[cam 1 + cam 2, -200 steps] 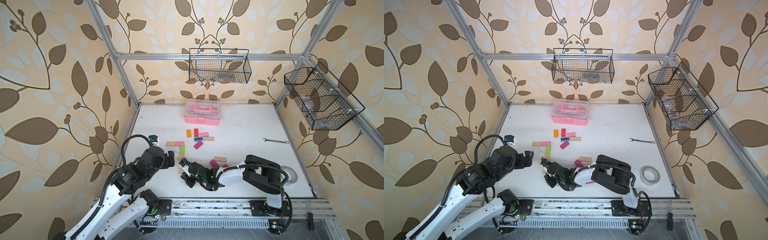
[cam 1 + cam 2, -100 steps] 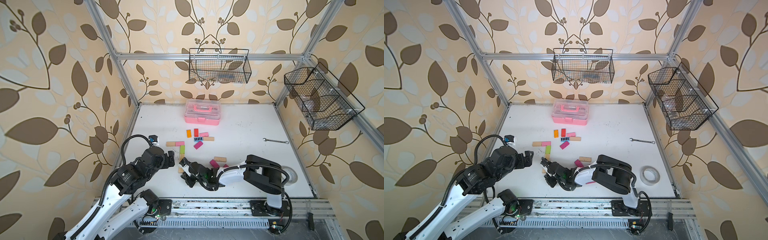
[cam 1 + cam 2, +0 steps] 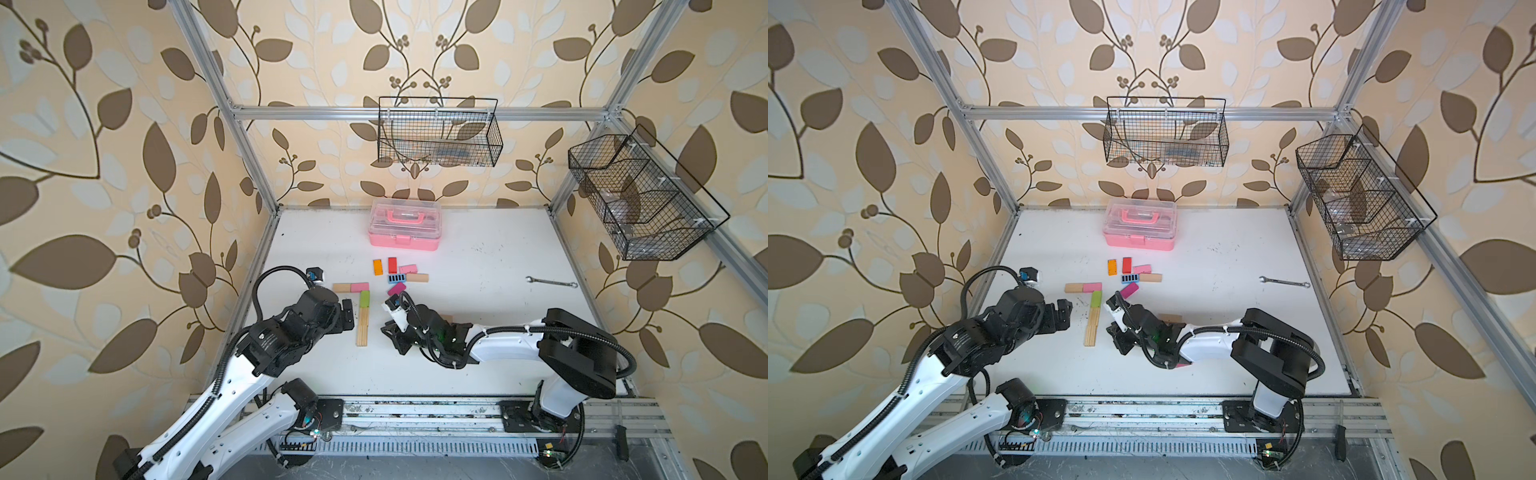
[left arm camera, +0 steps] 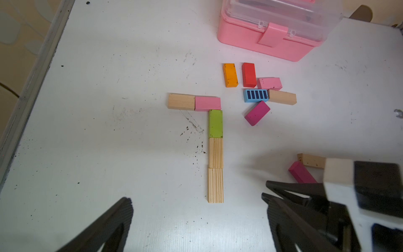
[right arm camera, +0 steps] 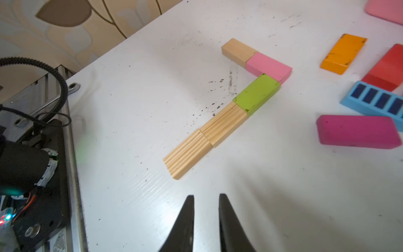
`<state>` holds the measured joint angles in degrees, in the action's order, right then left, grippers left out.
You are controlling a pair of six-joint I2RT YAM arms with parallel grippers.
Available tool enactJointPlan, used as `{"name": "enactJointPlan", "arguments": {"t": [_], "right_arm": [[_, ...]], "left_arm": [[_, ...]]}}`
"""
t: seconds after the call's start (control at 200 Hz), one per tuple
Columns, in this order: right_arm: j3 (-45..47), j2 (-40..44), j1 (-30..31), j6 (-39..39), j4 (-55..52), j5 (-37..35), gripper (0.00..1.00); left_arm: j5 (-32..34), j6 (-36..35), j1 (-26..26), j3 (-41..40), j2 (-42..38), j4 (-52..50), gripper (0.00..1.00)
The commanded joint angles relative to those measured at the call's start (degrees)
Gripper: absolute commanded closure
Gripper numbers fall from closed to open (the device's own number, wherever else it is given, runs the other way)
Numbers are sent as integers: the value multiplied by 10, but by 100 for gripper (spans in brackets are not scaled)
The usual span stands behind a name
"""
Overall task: Assemble the number 7 with building blocks
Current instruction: Adjust the building block at the center of the board.
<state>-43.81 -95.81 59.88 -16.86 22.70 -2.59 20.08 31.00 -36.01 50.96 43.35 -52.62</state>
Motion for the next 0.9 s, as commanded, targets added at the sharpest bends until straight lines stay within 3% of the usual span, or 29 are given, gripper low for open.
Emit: {"name": "enactJointPlan", "arguments": {"t": [0.0,0.055,0.27,0.385,0.61,0.775,0.895], "right_arm": [[7,24,-30,21,-30,13,77],[2,30,-52,23,-53,18,76],[-17,74,-134,21,-169,-4,42],[-17,95,-173,24,-212,2,32],[-17,106,-228,34,-251,27,29],[-16,105,-235,44,-248,42,29],[-22,85,-227,54,-230,93,34]], "left_arm": [[20,-10,3,-3,31,31,1],[17,-13,3,-2,43,45,1],[-5,-18,4,3,84,90,1],[-18,-21,4,5,113,116,1],[-36,-27,13,7,185,161,1],[-71,-27,37,5,230,200,1],[-74,-25,42,7,245,211,1]]}}
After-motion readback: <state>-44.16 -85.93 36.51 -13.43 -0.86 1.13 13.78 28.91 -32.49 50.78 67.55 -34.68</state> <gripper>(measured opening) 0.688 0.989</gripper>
